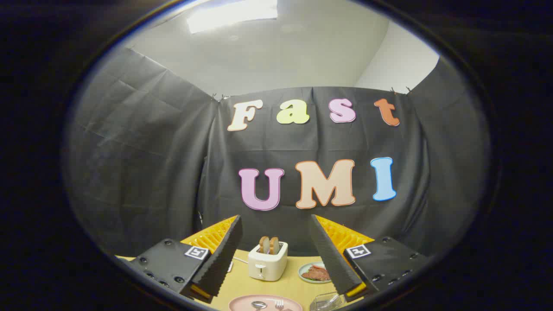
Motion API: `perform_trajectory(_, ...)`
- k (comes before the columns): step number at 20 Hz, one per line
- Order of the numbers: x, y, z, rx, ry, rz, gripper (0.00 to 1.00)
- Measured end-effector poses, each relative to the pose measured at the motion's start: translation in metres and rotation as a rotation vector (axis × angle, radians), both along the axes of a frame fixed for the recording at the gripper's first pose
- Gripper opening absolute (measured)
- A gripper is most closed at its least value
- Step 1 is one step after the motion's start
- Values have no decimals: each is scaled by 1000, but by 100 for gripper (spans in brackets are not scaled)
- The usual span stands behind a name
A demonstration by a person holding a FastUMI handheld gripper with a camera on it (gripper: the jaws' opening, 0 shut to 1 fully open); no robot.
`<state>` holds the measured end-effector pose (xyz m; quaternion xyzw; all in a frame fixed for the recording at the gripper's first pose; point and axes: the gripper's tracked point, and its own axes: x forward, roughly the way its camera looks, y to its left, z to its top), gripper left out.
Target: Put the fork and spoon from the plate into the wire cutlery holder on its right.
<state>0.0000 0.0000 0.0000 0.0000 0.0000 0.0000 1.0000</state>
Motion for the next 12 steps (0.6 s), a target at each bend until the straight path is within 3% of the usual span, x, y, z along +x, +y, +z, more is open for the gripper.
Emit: perform_trajectory(12, -8, -8, 1, -35, -7, 10, 100)
